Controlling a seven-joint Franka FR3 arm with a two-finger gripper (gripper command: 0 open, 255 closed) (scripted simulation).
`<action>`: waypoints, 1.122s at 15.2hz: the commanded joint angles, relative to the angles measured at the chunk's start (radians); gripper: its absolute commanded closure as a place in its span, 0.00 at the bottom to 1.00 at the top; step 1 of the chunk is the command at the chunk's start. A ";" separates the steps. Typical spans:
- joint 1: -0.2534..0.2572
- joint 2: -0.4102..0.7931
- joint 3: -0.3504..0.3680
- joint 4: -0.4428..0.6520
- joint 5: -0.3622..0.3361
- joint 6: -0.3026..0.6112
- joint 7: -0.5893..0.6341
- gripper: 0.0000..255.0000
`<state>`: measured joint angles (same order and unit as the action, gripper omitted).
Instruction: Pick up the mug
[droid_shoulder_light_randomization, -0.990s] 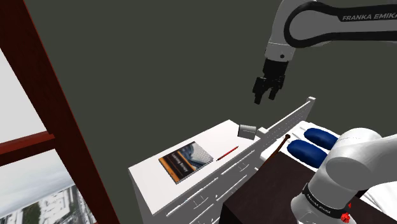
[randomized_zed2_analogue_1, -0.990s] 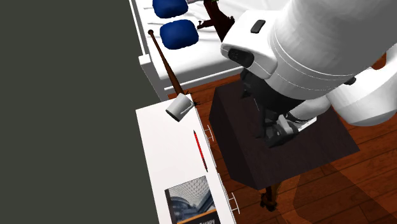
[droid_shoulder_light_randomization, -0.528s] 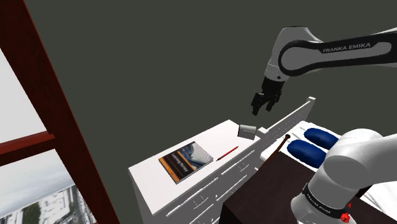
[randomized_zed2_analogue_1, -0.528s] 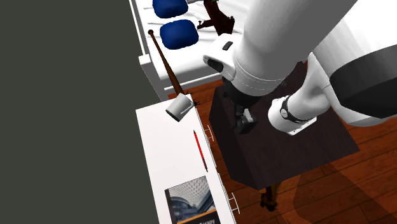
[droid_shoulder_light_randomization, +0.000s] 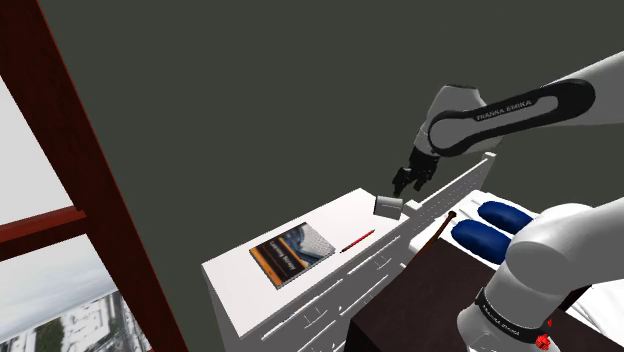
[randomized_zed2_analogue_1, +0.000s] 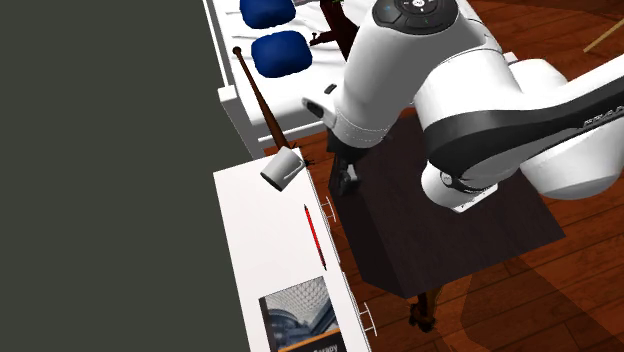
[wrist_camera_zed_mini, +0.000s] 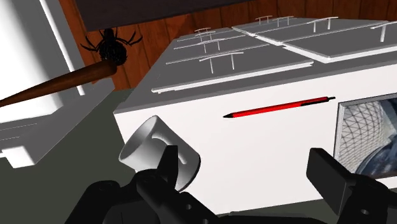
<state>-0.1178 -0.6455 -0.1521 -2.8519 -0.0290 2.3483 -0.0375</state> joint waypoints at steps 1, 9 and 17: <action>-0.010 0.072 -0.034 -0.017 -0.003 0.113 -0.030 0.00; 0.125 0.442 -0.263 -0.005 0.193 0.547 -0.278 0.00; 0.420 0.730 -0.429 0.132 1.087 0.634 -1.002 0.00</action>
<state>0.3031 0.0526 -0.5953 -2.7390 0.9462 2.9861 -0.9516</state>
